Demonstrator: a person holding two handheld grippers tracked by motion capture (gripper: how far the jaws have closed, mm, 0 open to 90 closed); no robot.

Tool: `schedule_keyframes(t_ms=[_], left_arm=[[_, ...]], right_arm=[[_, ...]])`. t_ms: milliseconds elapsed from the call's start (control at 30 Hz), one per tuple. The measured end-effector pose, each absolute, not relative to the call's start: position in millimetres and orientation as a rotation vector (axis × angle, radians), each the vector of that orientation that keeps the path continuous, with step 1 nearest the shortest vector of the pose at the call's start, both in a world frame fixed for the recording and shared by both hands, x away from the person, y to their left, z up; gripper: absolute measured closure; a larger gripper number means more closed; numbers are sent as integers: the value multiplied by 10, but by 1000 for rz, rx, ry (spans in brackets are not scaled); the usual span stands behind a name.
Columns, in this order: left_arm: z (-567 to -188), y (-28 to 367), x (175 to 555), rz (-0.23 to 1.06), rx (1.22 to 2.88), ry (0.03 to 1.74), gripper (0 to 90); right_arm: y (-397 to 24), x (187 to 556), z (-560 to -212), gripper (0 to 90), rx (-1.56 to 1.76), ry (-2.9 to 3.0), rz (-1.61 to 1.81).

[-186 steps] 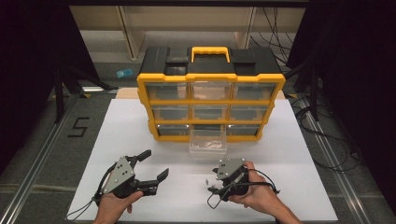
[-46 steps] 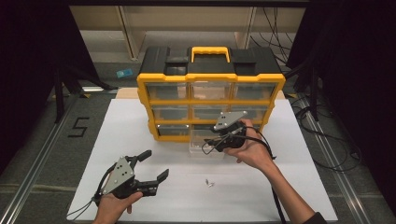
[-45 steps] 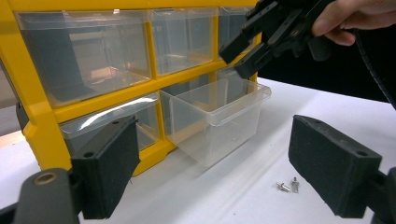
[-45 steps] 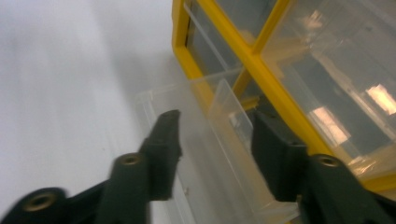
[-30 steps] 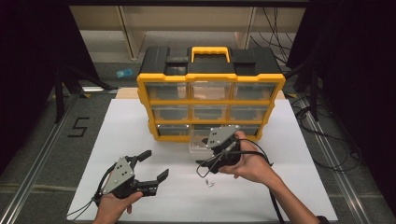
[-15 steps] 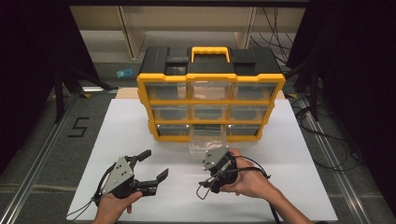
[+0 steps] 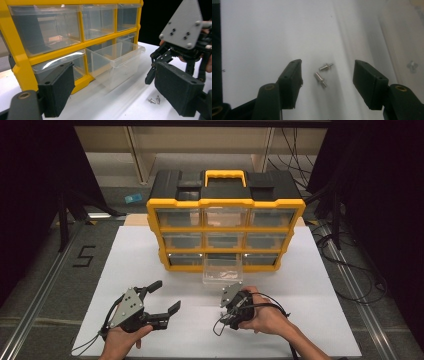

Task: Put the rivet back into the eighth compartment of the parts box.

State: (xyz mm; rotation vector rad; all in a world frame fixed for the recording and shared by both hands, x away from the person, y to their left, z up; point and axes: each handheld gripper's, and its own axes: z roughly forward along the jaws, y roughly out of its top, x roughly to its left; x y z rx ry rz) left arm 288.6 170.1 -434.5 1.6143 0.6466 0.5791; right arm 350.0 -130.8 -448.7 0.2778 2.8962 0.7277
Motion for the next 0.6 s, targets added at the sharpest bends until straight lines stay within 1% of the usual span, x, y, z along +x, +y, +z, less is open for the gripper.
schedule_keyframes(t_ms=[233, 333, 367, 400, 467, 500, 567, 600], left_arm=[[-4347, 1700, 2887, 576, 1613, 649, 165], [-4346, 1699, 2888, 577, 1614, 645, 165], [-4346, 1699, 2888, 577, 1614, 645, 165], [-4342, 1701, 2886, 578, 1613, 644, 165], [-4338, 1704, 2887, 578, 1610, 643, 165], [-4338, 1704, 2887, 579, 1611, 643, 165], [-4342, 1704, 2887, 577, 1611, 647, 165], [-4339, 1704, 2887, 580, 1613, 642, 165]], right_arm=[[-1297, 3536, -4604, 448, 366, 2936, 684], [-1281, 3548, -4658, 495, 411, 2947, 654], [-1281, 3548, -4658, 495, 411, 2947, 654], [-1273, 3552, -4675, 521, 421, 2959, 655], [-1268, 3551, -4677, 529, 427, 2958, 648], [-1264, 3556, -4679, 569, 432, 2966, 662], [-1264, 3559, -4677, 601, 439, 2971, 665], [-1266, 3562, -4677, 646, 465, 2974, 667]])
